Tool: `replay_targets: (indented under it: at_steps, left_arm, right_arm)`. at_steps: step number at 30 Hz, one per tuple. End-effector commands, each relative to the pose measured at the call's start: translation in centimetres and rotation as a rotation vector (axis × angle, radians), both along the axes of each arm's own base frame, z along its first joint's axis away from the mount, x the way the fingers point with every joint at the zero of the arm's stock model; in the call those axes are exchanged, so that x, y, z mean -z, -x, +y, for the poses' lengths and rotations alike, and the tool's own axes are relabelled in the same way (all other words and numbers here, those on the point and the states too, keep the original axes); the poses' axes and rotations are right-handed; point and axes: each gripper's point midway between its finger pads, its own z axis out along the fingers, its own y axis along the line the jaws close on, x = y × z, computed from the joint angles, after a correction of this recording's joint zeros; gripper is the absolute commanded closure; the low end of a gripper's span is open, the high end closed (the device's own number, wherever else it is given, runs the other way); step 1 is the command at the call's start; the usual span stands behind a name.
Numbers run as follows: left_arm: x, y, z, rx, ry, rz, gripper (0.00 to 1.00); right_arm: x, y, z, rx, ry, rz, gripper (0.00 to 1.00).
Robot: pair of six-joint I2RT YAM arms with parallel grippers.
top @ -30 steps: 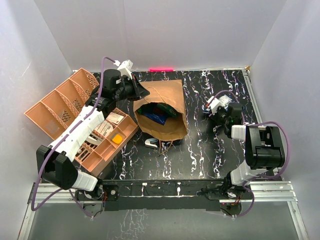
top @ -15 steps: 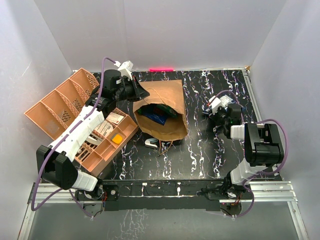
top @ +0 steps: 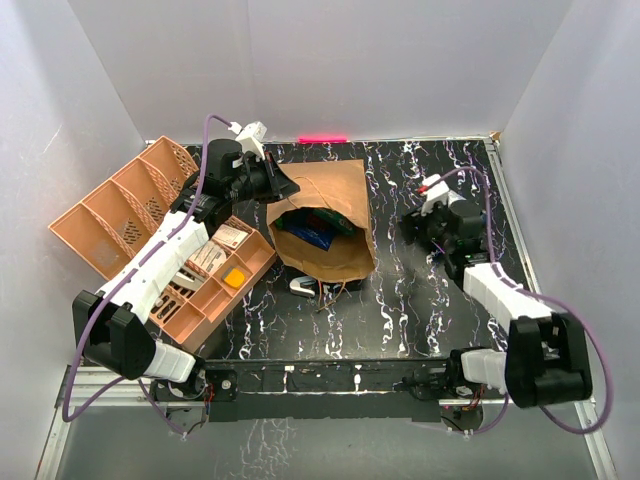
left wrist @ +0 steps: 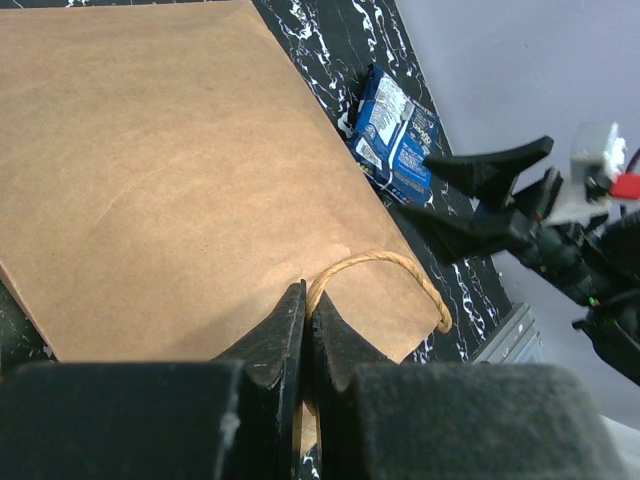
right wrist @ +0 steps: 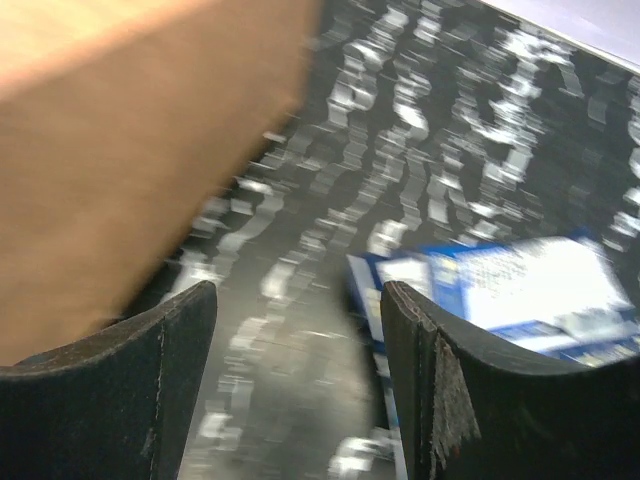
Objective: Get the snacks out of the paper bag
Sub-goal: Place the snack at the center of the board, then pick up the snack from the paper bag.
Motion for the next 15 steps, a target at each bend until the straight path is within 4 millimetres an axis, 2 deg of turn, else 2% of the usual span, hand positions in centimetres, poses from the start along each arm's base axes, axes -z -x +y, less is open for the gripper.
replay_targets:
  at_steps: [1, 5, 7, 11, 15]
  left_arm:
    - [-2.6, 0.2, 0.2, 0.003, 0.027, -0.061, 1.00]
    - [-2.5, 0.2, 0.3, 0.000, 0.021, -0.061, 1.00]
    - [-2.6, 0.2, 0.2, 0.006, 0.020, -0.062, 1.00]
    - [-2.6, 0.1, 0.1, 0.018, 0.016, -0.066, 1.00]
    - [-3.0, 0.3, 0.0, 0.034, 0.019, -0.082, 1.00]
  right_arm:
    - [-3.2, 3.2, 6.5, -0.076, -0.237, 0.038, 0.30]
    - [-6.2, 8.1, 11.4, -0.258, -0.396, 0.039, 0.32]
    - [-7.0, 10.8, 13.4, -0.356, -0.425, 0.038, 0.32]
    - [-9.0, 15.0, 16.1, -0.526, -0.377, -0.002, 0.33]
    - [-9.7, 17.7, 18.8, -0.676, -0.306, -0.087, 0.33]
